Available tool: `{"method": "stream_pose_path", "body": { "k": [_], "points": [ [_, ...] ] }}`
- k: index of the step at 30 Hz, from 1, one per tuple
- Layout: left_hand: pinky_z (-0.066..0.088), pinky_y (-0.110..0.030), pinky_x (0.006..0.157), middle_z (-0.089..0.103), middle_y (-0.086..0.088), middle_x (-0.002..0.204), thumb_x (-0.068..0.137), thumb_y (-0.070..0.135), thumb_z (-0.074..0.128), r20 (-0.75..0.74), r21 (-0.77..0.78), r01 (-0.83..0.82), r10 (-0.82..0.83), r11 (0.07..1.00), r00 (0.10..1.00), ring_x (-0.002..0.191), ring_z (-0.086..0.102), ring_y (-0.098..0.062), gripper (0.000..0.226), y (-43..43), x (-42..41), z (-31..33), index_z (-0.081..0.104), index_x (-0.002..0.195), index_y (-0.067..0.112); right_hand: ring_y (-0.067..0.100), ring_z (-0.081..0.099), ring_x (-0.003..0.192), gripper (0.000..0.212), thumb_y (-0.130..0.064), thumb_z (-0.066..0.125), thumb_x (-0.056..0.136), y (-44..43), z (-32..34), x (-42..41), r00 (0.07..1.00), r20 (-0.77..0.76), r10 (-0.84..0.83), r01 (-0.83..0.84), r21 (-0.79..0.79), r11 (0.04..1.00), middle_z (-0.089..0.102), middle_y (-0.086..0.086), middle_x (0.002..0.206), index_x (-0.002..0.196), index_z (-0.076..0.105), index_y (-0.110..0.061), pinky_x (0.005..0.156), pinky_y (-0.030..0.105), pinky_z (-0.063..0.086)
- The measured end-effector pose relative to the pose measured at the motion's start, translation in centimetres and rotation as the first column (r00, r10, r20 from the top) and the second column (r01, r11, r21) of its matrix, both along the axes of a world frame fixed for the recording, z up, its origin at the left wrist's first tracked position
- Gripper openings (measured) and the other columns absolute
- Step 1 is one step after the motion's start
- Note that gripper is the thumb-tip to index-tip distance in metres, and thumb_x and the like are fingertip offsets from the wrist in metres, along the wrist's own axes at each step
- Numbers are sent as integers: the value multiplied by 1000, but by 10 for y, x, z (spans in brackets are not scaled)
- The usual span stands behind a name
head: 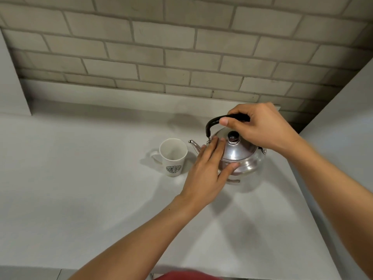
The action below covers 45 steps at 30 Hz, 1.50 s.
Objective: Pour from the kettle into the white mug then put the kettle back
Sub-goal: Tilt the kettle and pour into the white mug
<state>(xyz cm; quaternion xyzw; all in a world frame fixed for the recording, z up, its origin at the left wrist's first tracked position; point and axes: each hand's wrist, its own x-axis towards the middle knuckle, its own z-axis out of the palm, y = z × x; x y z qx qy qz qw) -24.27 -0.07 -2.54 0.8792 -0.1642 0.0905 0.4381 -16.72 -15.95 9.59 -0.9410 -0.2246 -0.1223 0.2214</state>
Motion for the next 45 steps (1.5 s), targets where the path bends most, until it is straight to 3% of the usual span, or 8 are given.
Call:
{"method": "stream_pose_path", "body": {
  "k": [5, 9, 13, 22, 32, 37, 45],
  "points": [
    [20, -31, 127, 23, -1, 173, 105, 54, 49, -55, -125, -32, 25, 992, 998, 160, 17, -15, 70, -1, 7, -2, 27, 163, 21, -5, 57, 61, 39, -60, 65, 93, 20, 14, 11, 998, 19, 57, -55, -110, 992, 57, -21, 59, 101, 81, -24, 59, 15, 37],
    [16, -14, 120, 23, 2, 173, 103, 58, 49, -77, -193, -66, 52, 979, 996, 159, 16, -7, 72, -2, 11, -4, 26, 163, 26, 10, 64, 67, 47, -62, 60, 93, 33, 24, 16, 993, 15, 119, -114, -198, 974, 73, -9, 73, 106, 82, -23, 68, 32, 53],
    [8, 2, 111, 23, 4, 173, 103, 60, 48, -92, -252, -100, 79, 962, 993, 157, 14, 1, 73, -3, 13, -3, 25, 163, 27, 19, 68, 75, 53, -65, 55, 91, 45, 35, 20, 989, 5, 146, -139, -271, 952, 78, -1, 81, 110, 81, -24, 74, 42, 57],
    [8, 4, 110, 24, 7, 172, 101, 63, 49, -124, -359, -162, 125, 919, 984, 157, 14, 2, 72, -8, 15, 2, 26, 162, 32, 23, 67, 73, 52, -67, 58, 92, 67, 49, 27, 982, -22, 189, -183, -379, 907, 77, 2, 79, 108, 81, -23, 70, 44, 57],
    [26, -16, 121, 34, 9, 168, 100, 60, 54, -153, -441, -176, 120, 880, 981, 153, 26, 2, 71, -16, 13, 3, 31, 161, 31, 28, 67, 79, 44, -63, 64, 93, 78, 59, 25, 981, -43, 191, -189, -459, 868, 74, 4, 82, 110, 80, -26, 69, 44, 58],
    [39, -41, 121, 38, 10, 165, 99, 63, 56, -165, -512, -183, 113, 839, 980, 153, 31, -3, 69, -19, 13, 3, 33, 158, 37, 31, 66, 79, 43, -64, 63, 93, 80, 61, 23, 982, -37, 184, -178, -487, 855, 71, 6, 78, 105, 81, -27, 68, 45, 57],
    [40, -41, 119, 45, 7, 161, 98, 61, 57, -156, -538, -197, 133, 819, 979, 150, 38, -4, 69, -21, 12, 5, 36, 157, 33, 35, 67, 83, 43, -63, 63, 94, 82, 61, 23, 981, -15, 192, -171, -525, 834, 71, 9, 83, 107, 81, -26, 68, 44, 57]
  ]
}}
